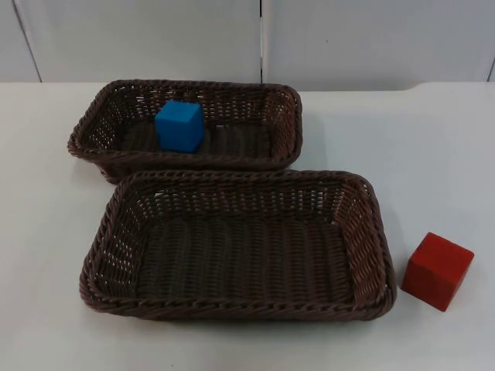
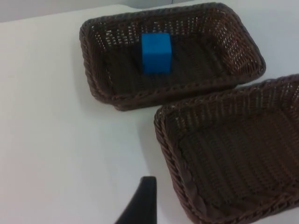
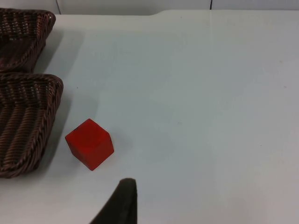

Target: Pick up one cube with the left hand and place it into the upper basket. Pick up one cube with the right hand and place it into the lower basket.

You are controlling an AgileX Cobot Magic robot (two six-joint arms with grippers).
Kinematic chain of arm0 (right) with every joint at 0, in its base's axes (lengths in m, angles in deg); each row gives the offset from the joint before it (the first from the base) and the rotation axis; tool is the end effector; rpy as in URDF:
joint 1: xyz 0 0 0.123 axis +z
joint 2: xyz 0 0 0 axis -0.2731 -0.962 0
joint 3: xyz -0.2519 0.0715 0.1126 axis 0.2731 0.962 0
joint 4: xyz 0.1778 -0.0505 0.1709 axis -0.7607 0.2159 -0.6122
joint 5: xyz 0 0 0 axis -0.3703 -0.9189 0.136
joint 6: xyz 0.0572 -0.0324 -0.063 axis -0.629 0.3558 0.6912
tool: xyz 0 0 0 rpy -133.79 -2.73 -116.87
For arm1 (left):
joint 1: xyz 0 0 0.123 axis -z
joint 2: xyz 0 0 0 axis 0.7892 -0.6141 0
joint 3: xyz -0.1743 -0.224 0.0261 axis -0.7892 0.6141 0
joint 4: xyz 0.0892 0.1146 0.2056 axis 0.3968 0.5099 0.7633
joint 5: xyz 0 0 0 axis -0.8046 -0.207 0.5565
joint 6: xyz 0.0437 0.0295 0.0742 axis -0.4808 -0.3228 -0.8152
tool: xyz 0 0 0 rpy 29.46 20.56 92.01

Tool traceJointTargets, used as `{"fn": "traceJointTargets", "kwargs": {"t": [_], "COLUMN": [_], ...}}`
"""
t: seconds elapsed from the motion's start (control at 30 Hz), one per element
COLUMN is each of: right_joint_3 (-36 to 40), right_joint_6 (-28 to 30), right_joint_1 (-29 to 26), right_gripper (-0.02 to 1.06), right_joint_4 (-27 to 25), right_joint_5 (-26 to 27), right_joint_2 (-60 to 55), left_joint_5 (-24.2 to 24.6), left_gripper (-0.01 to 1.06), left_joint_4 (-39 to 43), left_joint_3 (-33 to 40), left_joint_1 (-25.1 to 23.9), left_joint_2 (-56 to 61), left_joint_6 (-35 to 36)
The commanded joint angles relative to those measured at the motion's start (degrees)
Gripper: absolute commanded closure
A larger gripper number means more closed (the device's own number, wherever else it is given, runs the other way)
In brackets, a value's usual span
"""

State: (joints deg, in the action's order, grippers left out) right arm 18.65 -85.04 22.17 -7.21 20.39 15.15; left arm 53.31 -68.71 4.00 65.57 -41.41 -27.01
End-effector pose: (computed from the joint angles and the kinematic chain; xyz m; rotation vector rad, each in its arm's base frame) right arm -0.0063 -0.0046 0.2801 -0.0726 2.0533 0.0349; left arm 0.1198 -0.0386 0.3173 0.2945 2.1954 -0.2591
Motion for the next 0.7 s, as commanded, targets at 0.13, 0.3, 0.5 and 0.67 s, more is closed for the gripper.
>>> {"fn": "traceJointTargets", "kwargs": {"t": [0.13,0.3,0.5,0.67], "right_joint_3": [0.05,0.05,0.05,0.05], "right_joint_6": [0.0,0.0,0.0,0.0], "right_joint_1": [0.16,0.16,0.16,0.16], "right_gripper": [-0.01,-0.01,-0.01,-0.01], "right_joint_4": [0.13,0.13,0.13,0.13], "right_joint_5": [0.22,0.22,0.22,0.22], "right_joint_2": [-0.13,-0.13,-0.13,-0.13], "left_joint_5": [-0.14,0.13,0.04,0.04], "left_gripper": [0.17,0.17,0.17,0.17], "left_joint_4": [0.39,1.0,0.38,0.38], "left_joint_3": [3.55,3.77,3.77,3.77], "left_joint_1": [0.26,0.26,0.26,0.26], "left_joint_2": [3.67,4.03,4.03,4.03], "left_joint_6": [-0.01,-0.01,-0.01,-0.01]}}
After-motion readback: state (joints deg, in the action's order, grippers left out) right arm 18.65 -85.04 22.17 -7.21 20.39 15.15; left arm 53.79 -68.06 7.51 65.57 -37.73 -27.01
